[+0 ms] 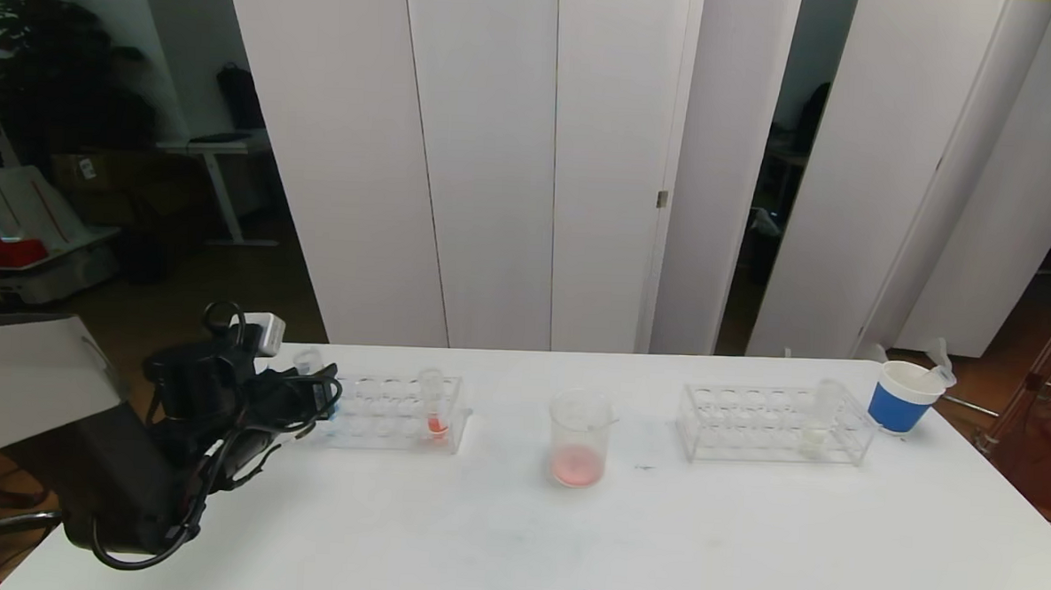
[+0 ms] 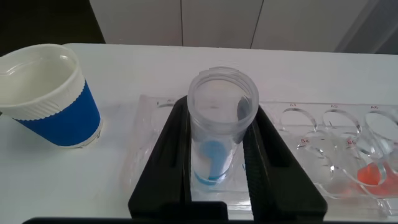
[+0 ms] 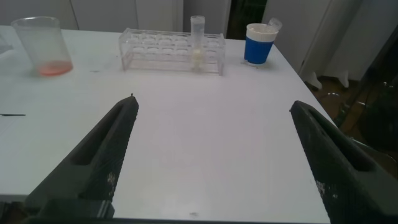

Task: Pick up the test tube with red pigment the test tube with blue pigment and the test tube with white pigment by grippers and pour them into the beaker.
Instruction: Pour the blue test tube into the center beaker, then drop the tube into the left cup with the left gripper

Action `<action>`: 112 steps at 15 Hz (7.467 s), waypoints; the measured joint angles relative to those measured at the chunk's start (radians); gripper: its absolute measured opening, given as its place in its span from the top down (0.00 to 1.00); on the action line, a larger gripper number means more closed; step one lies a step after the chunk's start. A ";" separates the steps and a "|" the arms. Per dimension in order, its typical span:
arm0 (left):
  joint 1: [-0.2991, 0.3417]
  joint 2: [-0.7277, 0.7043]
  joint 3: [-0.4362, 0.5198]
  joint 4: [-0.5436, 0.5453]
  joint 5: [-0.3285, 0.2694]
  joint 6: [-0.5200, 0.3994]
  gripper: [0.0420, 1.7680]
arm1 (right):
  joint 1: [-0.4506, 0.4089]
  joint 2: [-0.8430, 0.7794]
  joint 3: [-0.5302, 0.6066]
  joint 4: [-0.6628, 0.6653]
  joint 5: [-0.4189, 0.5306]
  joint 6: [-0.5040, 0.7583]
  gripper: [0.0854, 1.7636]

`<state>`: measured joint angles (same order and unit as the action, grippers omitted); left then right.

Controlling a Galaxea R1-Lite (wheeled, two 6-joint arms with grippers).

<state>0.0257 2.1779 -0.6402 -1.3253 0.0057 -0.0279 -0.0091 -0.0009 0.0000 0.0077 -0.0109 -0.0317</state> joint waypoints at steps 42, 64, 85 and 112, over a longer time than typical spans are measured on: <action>-0.429 -0.201 -0.541 0.624 -0.515 0.801 0.69 | 0.000 0.000 0.000 0.000 0.000 0.000 0.01; -0.514 0.035 -0.659 0.315 -0.495 1.185 0.69 | 0.000 0.000 0.000 0.000 0.000 0.000 0.01; -0.472 0.125 -0.657 0.209 -0.487 1.433 0.69 | 0.000 0.000 0.000 0.000 0.000 0.000 0.01; -0.461 0.184 -0.659 0.023 -0.493 1.508 0.69 | 0.000 0.000 0.000 0.000 0.000 0.000 0.01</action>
<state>-0.4353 2.3621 -1.2989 -1.3028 -0.4877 1.4798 -0.0091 -0.0009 0.0000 0.0077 -0.0104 -0.0317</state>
